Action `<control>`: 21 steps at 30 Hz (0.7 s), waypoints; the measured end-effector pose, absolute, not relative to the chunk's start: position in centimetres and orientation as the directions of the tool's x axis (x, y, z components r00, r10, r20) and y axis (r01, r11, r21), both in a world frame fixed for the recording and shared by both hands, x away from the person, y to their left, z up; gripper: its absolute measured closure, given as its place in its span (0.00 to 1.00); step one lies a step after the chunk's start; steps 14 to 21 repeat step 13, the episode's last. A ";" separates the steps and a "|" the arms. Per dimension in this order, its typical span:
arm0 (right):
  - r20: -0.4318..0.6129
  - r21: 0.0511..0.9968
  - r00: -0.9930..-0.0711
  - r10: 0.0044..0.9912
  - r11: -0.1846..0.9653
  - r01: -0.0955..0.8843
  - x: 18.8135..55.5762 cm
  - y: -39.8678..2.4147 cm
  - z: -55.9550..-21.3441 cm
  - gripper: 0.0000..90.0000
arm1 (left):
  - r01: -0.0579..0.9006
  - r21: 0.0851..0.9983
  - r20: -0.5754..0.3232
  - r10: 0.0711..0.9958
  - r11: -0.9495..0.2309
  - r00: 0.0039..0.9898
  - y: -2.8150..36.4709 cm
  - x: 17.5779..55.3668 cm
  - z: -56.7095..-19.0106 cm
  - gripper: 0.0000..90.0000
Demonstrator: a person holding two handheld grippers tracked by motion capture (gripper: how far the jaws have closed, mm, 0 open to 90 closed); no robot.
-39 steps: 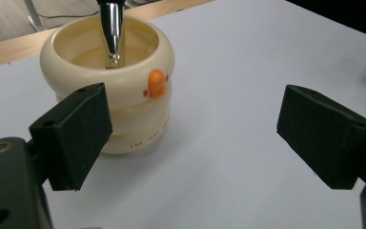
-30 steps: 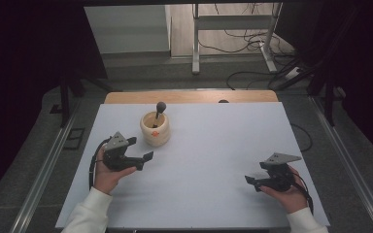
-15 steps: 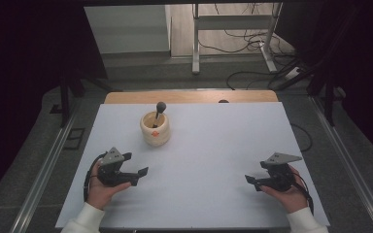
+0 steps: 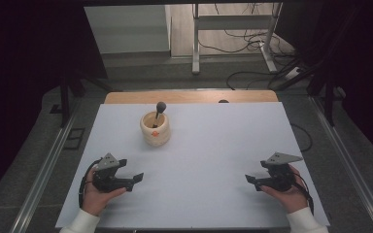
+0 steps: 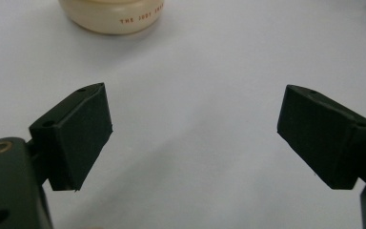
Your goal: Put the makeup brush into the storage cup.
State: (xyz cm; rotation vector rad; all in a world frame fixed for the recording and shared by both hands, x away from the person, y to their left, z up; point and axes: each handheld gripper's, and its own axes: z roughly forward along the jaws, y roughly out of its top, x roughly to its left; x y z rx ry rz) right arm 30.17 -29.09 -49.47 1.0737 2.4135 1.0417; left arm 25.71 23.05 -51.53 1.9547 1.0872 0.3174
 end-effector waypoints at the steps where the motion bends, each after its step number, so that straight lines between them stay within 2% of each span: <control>1: 0.018 0.722 -0.675 0.737 0.458 0.518 30.2 -29.1 -49.5 0.20 | 0.574 0.778 -0.174 0.790 -0.256 0.588 23.1 25.7 -51.6 0.13; 21: 0.007 0.731 -0.676 0.737 0.457 0.506 30.1 -29.1 -49.4 0.20 | 0.579 0.773 -0.172 0.793 -0.258 0.584 23.0 25.8 -51.6 0.13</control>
